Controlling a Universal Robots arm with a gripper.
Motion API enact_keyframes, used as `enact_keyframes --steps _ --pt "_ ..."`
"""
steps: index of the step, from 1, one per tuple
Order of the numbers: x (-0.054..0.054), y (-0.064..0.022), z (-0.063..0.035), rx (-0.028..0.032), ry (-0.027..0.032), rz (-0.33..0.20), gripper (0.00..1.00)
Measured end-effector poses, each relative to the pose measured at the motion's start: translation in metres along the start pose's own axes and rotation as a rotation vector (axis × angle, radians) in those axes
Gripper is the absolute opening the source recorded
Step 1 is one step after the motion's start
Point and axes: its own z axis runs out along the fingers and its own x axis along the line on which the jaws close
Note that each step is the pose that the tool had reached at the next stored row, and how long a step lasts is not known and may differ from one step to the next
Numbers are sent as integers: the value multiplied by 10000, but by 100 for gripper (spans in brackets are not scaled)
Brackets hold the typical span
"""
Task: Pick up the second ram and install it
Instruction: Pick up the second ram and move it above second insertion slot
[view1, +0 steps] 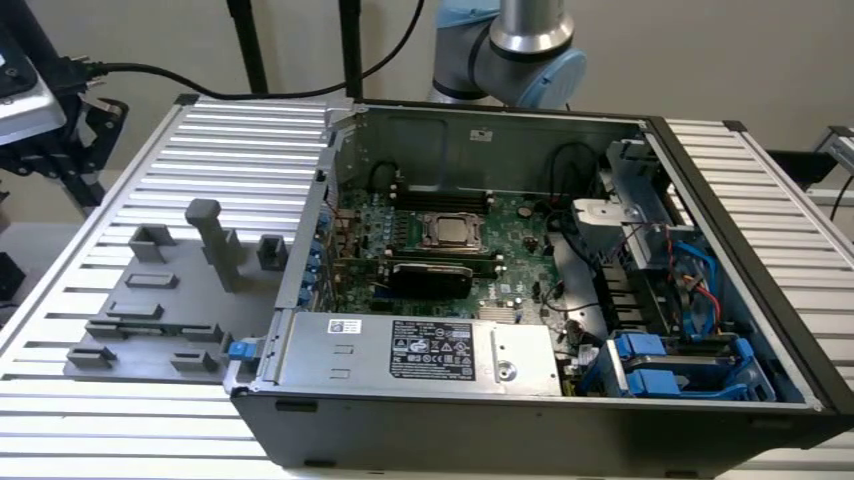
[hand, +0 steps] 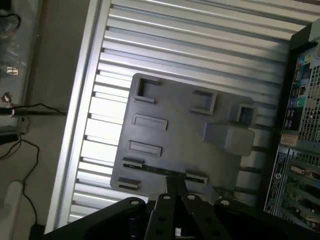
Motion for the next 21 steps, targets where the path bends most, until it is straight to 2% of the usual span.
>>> enact_keyframes --steps 11,21 --pt "0 -1 13 -37 166 -1988 11" --pt "1 -1 27 -72 399 -3804 11"
